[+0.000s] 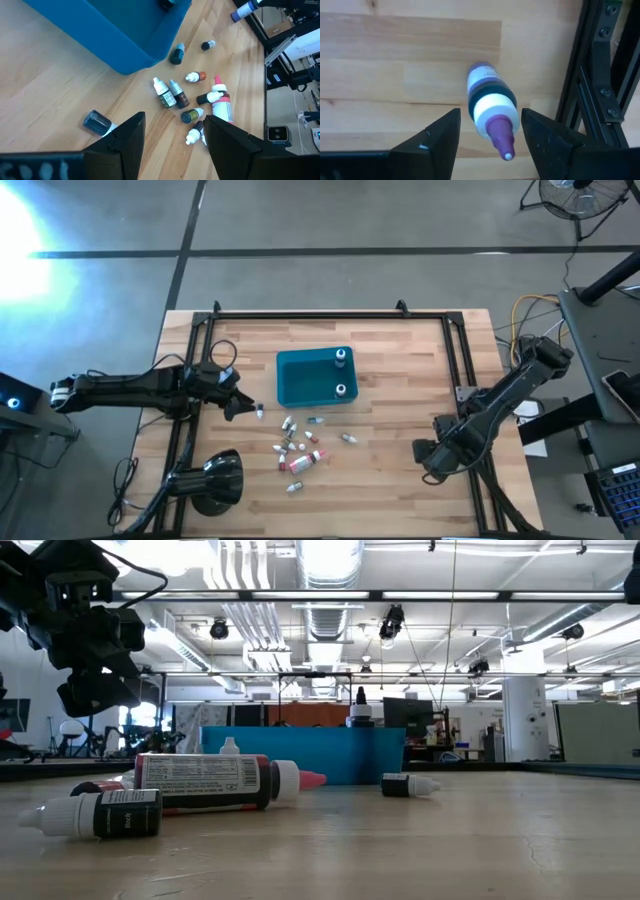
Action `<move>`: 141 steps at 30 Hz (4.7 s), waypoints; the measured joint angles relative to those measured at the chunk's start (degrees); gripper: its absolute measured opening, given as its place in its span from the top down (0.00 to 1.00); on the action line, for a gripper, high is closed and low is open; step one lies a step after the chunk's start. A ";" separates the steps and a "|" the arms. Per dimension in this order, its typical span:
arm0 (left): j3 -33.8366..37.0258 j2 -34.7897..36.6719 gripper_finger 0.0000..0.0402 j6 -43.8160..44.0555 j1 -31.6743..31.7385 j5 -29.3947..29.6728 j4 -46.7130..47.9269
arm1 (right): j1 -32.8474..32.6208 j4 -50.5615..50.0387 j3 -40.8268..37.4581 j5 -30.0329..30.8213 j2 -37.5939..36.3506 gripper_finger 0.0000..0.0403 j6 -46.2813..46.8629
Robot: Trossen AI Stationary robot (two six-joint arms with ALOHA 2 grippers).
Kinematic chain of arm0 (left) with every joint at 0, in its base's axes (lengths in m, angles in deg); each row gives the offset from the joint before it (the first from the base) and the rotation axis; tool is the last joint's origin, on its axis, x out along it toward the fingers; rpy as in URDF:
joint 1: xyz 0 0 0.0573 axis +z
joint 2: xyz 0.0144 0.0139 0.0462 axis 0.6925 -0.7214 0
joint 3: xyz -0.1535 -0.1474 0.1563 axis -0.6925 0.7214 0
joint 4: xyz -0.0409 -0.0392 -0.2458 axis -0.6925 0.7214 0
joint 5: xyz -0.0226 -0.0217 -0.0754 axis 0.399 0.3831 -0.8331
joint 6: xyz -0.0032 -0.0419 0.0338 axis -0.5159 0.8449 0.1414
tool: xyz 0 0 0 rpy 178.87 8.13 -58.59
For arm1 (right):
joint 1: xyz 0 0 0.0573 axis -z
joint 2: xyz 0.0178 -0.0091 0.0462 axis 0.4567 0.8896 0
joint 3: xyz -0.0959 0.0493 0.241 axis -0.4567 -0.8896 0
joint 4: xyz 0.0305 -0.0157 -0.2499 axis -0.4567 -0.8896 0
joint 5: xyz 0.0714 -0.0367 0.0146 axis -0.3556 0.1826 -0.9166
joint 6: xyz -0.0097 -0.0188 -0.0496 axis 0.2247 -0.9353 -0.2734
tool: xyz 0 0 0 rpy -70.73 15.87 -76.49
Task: Pick & Place food coloring
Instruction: Put the large purple food coloring bottle into the blue bin, then put the large pink food coloring bottle into the blue bin
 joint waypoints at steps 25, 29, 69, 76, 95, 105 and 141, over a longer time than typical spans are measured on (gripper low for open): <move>0.00 -0.01 0.56 0.00 0.04 0.02 -0.01 | -0.07 0.07 0.00 -0.15 -0.02 0.71 -0.87; 0.00 -0.02 0.56 0.00 0.02 0.01 0.01 | -0.04 0.04 0.06 0.00 -0.11 0.73 -1.18; 0.00 -0.02 0.56 0.00 0.04 0.01 0.00 | 55.10 1.61 41.89 8.51 23.62 0.73 -97.22; 0.00 -0.02 0.56 0.00 0.04 -0.01 -0.01 | 57.18 2.01 45.14 6.69 30.51 0.73 -102.23; 0.00 -0.02 0.56 0.00 -0.02 0.00 0.02 | 57.64 3.31 45.40 8.01 38.49 0.59 -105.42; 0.00 -0.02 0.56 0.00 0.00 0.01 0.00 | 57.10 2.84 45.42 9.16 32.55 0.41 -105.22; 0.00 -0.67 0.56 10.69 0.02 17.71 -4.87 | 50.54 -5.16 34.72 10.03 21.26 0.42 -104.69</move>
